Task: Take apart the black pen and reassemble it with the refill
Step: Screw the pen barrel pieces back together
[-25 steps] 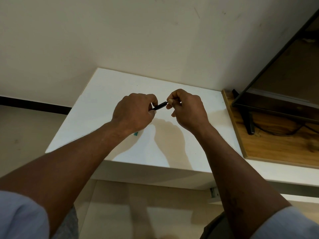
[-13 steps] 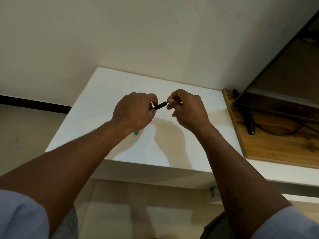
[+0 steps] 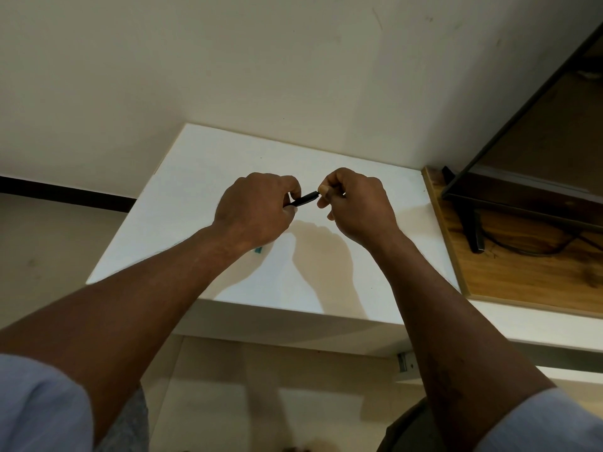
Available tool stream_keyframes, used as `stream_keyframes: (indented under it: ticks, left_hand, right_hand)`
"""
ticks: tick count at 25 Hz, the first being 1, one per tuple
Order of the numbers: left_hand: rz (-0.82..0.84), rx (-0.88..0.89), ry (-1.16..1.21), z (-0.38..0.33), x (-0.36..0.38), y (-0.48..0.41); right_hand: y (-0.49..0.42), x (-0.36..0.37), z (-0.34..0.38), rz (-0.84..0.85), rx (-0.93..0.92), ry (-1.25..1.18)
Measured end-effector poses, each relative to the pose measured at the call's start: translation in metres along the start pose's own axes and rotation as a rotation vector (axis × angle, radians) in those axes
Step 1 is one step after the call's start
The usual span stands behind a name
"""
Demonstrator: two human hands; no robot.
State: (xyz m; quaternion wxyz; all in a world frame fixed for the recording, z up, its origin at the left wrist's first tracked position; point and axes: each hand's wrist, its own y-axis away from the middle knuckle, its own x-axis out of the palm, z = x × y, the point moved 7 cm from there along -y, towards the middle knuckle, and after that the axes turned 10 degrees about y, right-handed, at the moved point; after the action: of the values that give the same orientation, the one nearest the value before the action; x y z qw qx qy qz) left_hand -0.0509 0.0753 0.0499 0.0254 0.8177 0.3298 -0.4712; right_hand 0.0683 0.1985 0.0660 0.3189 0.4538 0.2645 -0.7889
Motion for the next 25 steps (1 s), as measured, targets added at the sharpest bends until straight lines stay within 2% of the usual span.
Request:
stream_keyframes:
  ticks: [25]
  left_hand:
    - [0.006, 0.044, 0.023, -0.0077, 0.0006, 0.0028]
  right_hand:
    - [-0.0010, -0.0002, -0.0028, 0.041, 0.058, 0.068]
